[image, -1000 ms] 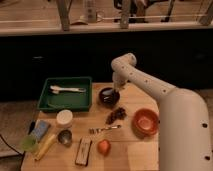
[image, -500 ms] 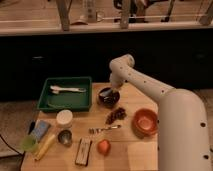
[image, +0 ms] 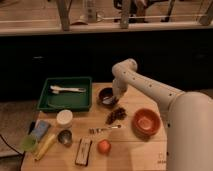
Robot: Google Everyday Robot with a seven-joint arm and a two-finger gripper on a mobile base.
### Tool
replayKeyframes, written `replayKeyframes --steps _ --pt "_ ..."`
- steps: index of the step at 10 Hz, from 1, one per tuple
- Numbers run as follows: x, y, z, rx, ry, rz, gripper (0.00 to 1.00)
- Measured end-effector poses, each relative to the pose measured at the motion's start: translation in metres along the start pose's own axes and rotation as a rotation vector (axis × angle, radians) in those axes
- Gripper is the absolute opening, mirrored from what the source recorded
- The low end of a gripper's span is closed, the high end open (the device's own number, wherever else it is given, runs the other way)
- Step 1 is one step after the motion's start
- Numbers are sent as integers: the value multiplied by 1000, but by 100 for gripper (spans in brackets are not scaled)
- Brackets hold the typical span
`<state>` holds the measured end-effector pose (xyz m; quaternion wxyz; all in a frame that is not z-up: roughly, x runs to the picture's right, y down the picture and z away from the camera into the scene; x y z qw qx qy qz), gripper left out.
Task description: Wipe purple bowl with towel
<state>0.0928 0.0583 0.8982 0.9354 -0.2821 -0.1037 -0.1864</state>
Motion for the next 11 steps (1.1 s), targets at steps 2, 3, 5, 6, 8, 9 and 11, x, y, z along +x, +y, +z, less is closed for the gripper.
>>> replayKeyframes --steps 2,3,5,6,8,9,11 --pt "25 7 -3 -5 46 32 0" --pt "34 -1 -4 13 67 45 0" --pt "36 -20 -3 39 75 44 0" --pt "31 -31 -2 54 69 25 0" --pt "16 -45 -1 70 46 -13 0" --pt "6 -53 -1 76 30 -38 0" --pt "-2 -54 -3 79 -5 -84 0"
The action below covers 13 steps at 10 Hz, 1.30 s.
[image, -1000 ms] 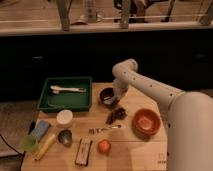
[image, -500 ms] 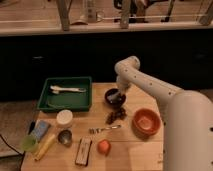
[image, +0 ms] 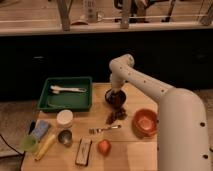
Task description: Wipe purple bowl with towel
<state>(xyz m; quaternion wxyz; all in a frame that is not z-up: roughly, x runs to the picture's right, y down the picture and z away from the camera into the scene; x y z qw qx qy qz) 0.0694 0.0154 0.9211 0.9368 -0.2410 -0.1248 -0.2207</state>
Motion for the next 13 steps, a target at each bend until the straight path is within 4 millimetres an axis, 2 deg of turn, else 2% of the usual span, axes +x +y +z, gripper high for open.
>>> replayKeyframes --steps 3,5,7,9,12,13 --pt "-2 22 -16 -18 -16 -23 0" --pt "-2 29 -23 -37 -21 -34 0" --pt "11 37 -27 -53 -7 -14 0" --pt "34 36 -28 -48 23 30 0" --pt "52 18 -24 -8 42 67 0" --pt "53 14 -24 4 37 59 0"
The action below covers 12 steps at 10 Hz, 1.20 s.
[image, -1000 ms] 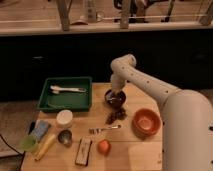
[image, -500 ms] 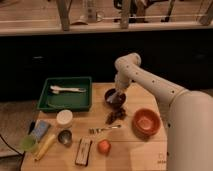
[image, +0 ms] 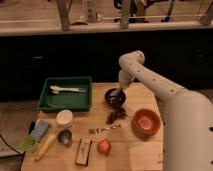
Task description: Wipe purple bowl with towel
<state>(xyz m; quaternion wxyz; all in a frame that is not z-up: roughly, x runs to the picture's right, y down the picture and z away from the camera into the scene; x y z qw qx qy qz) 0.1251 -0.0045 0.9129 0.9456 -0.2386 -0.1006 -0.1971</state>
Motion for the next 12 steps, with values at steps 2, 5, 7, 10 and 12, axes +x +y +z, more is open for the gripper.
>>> replayKeyframes --steps 2,5,7,10,12 --pt "-23 -11 2 20 -51 -46 0" --pt "-66 -10 2 16 -167 -126 0" --pt "-78 14 -2 -11 -191 -149 0" --pt "-68 42 -11 -81 -155 -143 0" --pt "-38 53 -15 -107 -92 -101 0"
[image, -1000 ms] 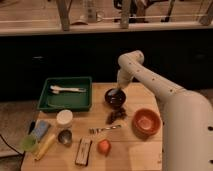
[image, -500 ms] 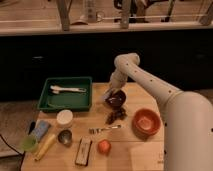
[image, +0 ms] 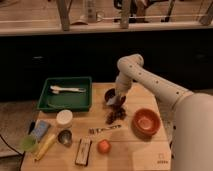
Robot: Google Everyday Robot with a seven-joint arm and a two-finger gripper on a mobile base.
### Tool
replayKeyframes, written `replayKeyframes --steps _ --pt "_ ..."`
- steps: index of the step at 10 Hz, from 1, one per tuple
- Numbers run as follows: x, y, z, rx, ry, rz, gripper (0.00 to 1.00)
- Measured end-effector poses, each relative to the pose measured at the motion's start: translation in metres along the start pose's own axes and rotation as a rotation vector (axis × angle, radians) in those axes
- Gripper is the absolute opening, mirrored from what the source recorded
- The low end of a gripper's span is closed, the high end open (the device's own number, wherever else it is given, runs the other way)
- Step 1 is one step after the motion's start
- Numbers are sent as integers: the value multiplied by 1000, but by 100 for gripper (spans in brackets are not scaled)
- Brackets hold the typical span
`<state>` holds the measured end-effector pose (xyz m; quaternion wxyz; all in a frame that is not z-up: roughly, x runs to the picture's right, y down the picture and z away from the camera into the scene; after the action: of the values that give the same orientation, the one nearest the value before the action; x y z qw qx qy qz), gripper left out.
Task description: Wipe purple bowl with towel
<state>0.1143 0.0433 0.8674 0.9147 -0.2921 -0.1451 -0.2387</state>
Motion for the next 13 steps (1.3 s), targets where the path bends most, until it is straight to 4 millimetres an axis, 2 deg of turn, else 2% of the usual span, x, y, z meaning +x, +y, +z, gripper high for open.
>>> replayKeyframes --steps 2,4,5,9,10,13 --pt "16 -6 -3 14 46 26 0" --pt "33 -26 -3 56 65 33 0" --pt "33 -33 -3 72 64 22 0" --pt "-10 -70 5 140 -9 -81 0" --pt "-20 -73 6 149 -39 -113 0" --pt "-30 -63 6 146 -101 -160 0"
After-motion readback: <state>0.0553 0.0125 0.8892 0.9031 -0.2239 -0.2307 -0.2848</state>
